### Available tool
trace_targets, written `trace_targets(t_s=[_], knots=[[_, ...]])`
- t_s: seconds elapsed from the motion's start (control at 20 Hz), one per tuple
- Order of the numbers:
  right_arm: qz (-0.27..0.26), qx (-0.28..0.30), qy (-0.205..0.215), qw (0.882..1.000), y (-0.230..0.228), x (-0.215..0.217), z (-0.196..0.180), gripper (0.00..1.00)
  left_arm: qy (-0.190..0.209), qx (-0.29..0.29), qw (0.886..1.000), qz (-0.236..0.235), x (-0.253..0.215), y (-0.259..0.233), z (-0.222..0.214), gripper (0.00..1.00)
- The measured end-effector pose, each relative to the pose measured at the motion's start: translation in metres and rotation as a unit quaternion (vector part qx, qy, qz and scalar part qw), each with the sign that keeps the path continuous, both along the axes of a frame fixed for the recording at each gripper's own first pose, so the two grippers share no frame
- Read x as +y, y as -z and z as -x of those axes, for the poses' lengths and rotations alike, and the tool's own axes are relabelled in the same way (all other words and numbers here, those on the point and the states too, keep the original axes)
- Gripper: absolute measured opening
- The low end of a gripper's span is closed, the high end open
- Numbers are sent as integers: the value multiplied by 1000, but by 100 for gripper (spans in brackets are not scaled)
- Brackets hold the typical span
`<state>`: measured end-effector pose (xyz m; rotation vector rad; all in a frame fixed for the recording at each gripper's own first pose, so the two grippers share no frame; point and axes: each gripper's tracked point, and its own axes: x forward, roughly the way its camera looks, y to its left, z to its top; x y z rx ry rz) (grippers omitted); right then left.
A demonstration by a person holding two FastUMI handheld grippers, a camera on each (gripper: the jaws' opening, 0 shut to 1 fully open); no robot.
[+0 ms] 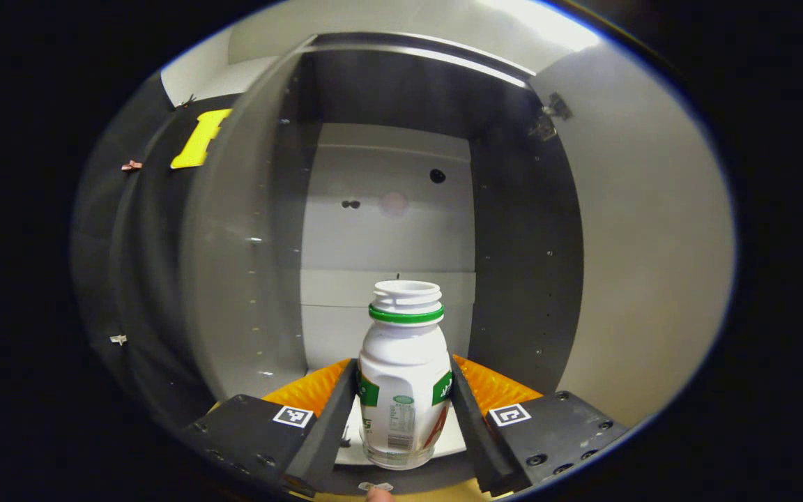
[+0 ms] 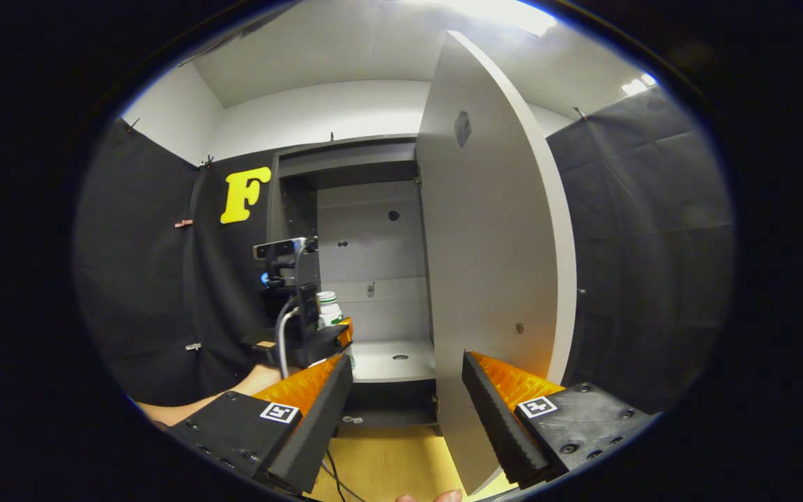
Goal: Open the cabinet door with the right hand, grasp the bottle in the cabinet with the left hand and place it on the coaster, then close the cabinet door with the right hand.
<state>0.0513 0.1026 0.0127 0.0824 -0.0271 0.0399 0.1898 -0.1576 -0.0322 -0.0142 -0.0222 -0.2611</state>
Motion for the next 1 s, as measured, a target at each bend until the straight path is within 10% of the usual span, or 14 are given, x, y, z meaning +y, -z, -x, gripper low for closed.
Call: trace_targets(t_s=[1.0], knots=[[24,4,-14,1000,10,22,-7,98,-69,27,997,-28,133,209,193,77]])
